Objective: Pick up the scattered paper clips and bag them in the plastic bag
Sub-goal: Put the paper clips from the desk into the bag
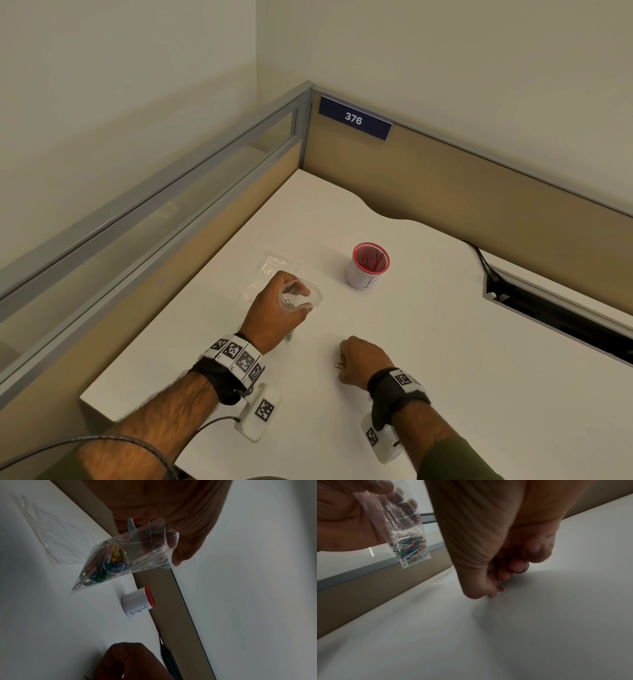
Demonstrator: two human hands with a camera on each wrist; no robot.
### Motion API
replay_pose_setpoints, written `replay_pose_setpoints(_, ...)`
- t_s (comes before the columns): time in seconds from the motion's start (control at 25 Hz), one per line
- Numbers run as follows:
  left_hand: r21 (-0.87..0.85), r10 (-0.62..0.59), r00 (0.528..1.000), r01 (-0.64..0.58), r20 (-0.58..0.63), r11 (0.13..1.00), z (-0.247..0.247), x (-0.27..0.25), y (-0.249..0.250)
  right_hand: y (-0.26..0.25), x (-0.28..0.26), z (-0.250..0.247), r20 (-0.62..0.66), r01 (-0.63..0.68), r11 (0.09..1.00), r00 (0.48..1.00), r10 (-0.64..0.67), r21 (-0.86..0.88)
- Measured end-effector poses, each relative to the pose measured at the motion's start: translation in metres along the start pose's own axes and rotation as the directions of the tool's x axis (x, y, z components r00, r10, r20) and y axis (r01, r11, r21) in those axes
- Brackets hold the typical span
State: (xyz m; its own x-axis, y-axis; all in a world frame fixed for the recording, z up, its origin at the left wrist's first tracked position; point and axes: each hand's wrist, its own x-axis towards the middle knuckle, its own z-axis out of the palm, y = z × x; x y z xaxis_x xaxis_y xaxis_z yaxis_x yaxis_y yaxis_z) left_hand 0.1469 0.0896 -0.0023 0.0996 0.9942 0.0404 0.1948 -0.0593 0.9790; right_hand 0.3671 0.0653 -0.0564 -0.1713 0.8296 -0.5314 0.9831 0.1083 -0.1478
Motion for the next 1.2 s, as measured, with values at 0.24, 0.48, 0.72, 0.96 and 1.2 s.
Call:
replay_pose_setpoints(0.24, -0.003, 0.001, 1.0, -0.001, 0.013, 1.0, 0.002, 0.001, -0.001, -0.003, -0.009, 0.007, -0.063, 0.007, 1.0, 0.998, -0.007, 0.004)
replay_pose_setpoints(0.48, -0.011, 0.009, 1.0, -0.009, 0.012, 1.0, 0.002, 0.003, 0.002, -0.003, -0.017, 0.014, -0.136, 0.028, 0.999, 0.99, -0.023, 0.037)
replay_pose_setpoints(0.72, -0.005, -0.018, 1.0, 0.018, 0.019, 1.0, 0.002, 0.001, -0.002, -0.01, -0.041, -0.031, -0.432, 0.146, 0.949, 0.902, -0.011, 0.279)
replay_pose_setpoints(0.96, 0.025, -0.01, 0.999, 0.009, 0.052, 1.0, 0.01, -0.001, -0.002, -0.064, -0.072, -0.112, -0.733, 0.489, 0.778, 0.678, -0.056, 0.394)
replay_pose_setpoints(1.2, 0.023, 0.017, 0.999, -0.018, 0.051, 1.0, 0.008, -0.001, 0.003, -0.057, -0.06, -0.111, -0.718, 0.437, 0.822, 0.694, -0.05, 0.365)
